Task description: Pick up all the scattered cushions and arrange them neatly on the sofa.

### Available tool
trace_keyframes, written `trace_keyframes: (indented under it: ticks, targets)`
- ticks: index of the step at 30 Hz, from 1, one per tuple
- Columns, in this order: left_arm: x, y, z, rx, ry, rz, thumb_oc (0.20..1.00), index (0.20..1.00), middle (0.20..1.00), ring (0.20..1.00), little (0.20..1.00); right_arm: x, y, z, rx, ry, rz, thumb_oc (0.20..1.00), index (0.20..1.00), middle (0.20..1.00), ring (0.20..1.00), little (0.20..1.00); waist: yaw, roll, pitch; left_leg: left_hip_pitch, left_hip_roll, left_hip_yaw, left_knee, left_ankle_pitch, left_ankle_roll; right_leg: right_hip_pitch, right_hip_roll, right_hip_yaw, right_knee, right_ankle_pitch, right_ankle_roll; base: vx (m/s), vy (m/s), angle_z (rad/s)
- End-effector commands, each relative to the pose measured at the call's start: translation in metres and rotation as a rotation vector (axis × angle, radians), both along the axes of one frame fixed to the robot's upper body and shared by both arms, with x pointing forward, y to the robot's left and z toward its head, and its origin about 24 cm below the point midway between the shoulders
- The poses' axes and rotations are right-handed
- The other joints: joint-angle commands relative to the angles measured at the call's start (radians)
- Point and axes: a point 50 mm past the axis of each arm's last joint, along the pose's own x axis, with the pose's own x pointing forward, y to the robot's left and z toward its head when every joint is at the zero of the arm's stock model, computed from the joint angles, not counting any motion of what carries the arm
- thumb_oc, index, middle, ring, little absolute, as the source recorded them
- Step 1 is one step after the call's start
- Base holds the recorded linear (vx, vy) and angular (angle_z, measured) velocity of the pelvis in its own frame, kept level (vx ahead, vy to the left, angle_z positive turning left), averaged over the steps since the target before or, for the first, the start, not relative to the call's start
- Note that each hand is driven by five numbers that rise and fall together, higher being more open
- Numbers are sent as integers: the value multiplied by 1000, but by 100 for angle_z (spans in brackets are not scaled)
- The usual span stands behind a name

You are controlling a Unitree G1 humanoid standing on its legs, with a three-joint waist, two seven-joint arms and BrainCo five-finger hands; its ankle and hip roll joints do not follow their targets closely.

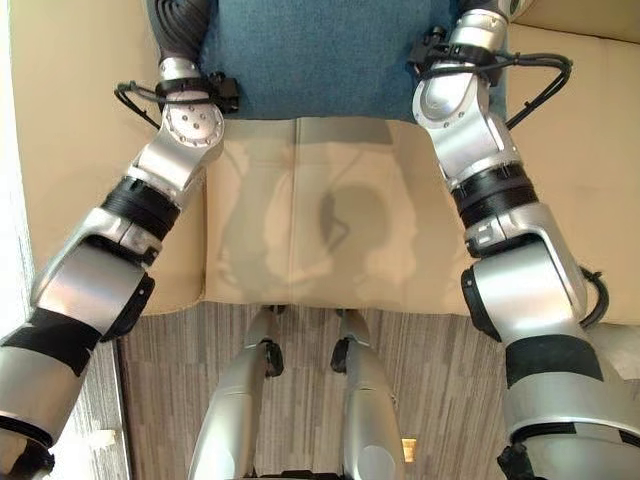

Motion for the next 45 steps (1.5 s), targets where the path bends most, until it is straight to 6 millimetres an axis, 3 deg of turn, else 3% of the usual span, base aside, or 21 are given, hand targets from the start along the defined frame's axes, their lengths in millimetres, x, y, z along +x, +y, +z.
trace_keyframes:
  ticks: [1,2,3,4,5,6,11,17,18,23,24,25,29,32,33,37,38,40,43,44,45]
  targets:
    - [-20,-47,31,76,-113,-236,1000,1000,1000,1000,1000,1,38,6,-73,41,182,200,200,200,200,200,1,5,-125,61,8,12,-62,-53,-129,26,-34,72,34,-104,132,-5,-3,6]
    - [-20,-47,31,78,-111,-240,1000,1000,1000,1000,1000,2,37,5,-53,53,193,200,200,200,200,200,2,7,-124,61,7,11,-62,-53,-130,26,-33,73,31,-101,132,-5,3,5]
    - [-19,-46,28,76,-105,-236,1000,1000,1000,1000,1000,4,35,2,-38,74,197,442,442,442,442,442,3,7,-123,60,6,12,-62,-51,-131,26,-33,71,27,-98,133,0,-1,4]
    - [-19,-47,28,76,-105,-236,1000,1000,1000,1000,1000,4,35,2,-38,74,198,573,573,573,573,573,3,7,-123,60,6,11,-62,-51,-131,26,-32,71,26,-97,133,0,0,0]
    - [-16,-47,20,68,-84,-238,1000,1000,1000,1000,1000,7,35,-4,-38,104,196,890,890,890,890,890,3,4,-122,62,5,11,-62,-52,-132,32,-30,73,17,-96,132,0,0,0]
    - [-15,-48,14,64,-67,-245,1000,1000,1000,1000,1000,9,35,-8,-43,116,191,1000,1000,1000,1000,1000,2,3,-123,63,6,12,-63,-53,-134,34,-31,71,14,-93,132,0,0,0]
    - [-4,-54,-20,17,44,-289,1000,1000,1000,1000,1000,14,27,-20,-34,163,165,1000,1000,1000,1000,1000,0,-1,-123,75,3,14,-63,-54,-137,48,-29,70,7,-89,130,0,0,0]
    - [6,-31,-64,-109,151,-267,1000,1000,1000,1000,1000,17,7,-36,-19,202,112,1000,1000,1000,1000,1000,5,-14,-104,108,6,20,-63,-57,-144,85,-29,67,-3,-85,130,-48,-16,0]
    - [9,-12,-82,-124,189,-224,1000,1000,1000,1000,1000,14,-1,-36,-9,189,106,1000,1000,1000,1000,1000,9,-17,-95,113,7,21,-63,-55,-145,90,-28,67,-5,-83,130,-68,-15,0]
    - [13,42,-109,-96,259,-55,1000,1000,1000,1000,1000,7,-18,-38,10,154,102,1000,1000,1000,1000,1000,17,-19,-94,123,13,21,-63,-52,-147,99,-26,68,-8,-83,129,-19,-3,-1]
    - [13,54,-108,-47,266,-4,1000,1000,1000,1000,1000,6,-21,-39,9,153,104,1000,1000,1000,1000,1000,17,-20,-94,126,14,23,-63,-50,-149,102,-25,69,-8,-83,129,-34,-13,0]
    - [9,109,-87,-9,264,242,1000,1000,1000,1000,1000,3,-31,-42,15,155,100,1000,1000,1000,1000,1000,15,-24,-97,132,20,23,-63,-49,-152,111,-21,66,-8,-84,129,0,0,0]
    - [-7,148,-76,-33,194,314,1000,1000,1000,1000,1000,-4,-48,-57,27,156,95,1000,1000,1000,1000,1000,16,-23,-98,147,25,25,-63,-50,-153,129,-19,65,-13,-84,128,0,0,0]
    - [-19,161,-102,-17,204,302,1000,1000,1000,1000,1000,-10,-66,-92,47,226,91,1000,1000,1000,1000,1000,16,-21,-111,181,28,28,-63,-57,-152,169,-18,62,-21,-89,125,43,13,2]
    - [-27,164,-136,-22,257,276,1000,1000,1000,1000,1000,-15,-79,-125,53,301,71,1000,1000,1000,1000,1000,14,-22,-124,213,28,31,-63,-63,-150,207,-16,57,-29,-91,123,89,10,-1]
    - [-58,161,-226,-60,439,188,1000,1000,1000,1000,1000,-41,-104,-215,127,529,57,1000,1000,1000,1000,1000,7,-29,-145,288,30,47,-63,-58,-136,291,-21,29,-42,-77,112,60,5,3]
    - [-78,159,-267,-103,543,153,1000,1000,1000,1000,1000,-57,-110,-253,171,635,56,1000,1000,1000,1000,1000,5,-36,-153,327,28,51,-63,-66,-133,339,-20,27,-50,-81,112,41,-1,7]
    - [-112,158,-318,-110,716,107,1000,1000,1000,1000,1000,-83,-116,-310,202,838,44,1000,1000,1000,1000,1000,0,-42,-165,390,28,51,-63,-75,-128,411,-18,24,-54,-91,114,113,-12,10]
    - [-146,162,-358,-59,892,87,1000,1000,1000,1000,1000,-116,-124,-361,267,1023,15,1000,1000,1000,1000,1000,-8,-42,-178,451,31,58,-63,-86,-124,470,-14,23,-60,-100,117,43,0,-1]
    - [-146,162,-358,-59,892,87,1000,1000,1000,1000,1000,-116,-124,-361,267,1023,15,1000,1000,1000,1000,1000,-8,-42,-177,452,31,58,-63,-86,-124,470,-14,23,-60,-100,117,17,-18,-4]
    - [-181,165,-398,-111,1064,100,1000,1000,1000,1000,1000,-143,-121,-403,324,1186,-1,1000,1000,1000,1000,1000,-14,-39,-195,499,33,65,-63,-93,-120,521,-7,20,-71,-104,120,-11,-46,-5]
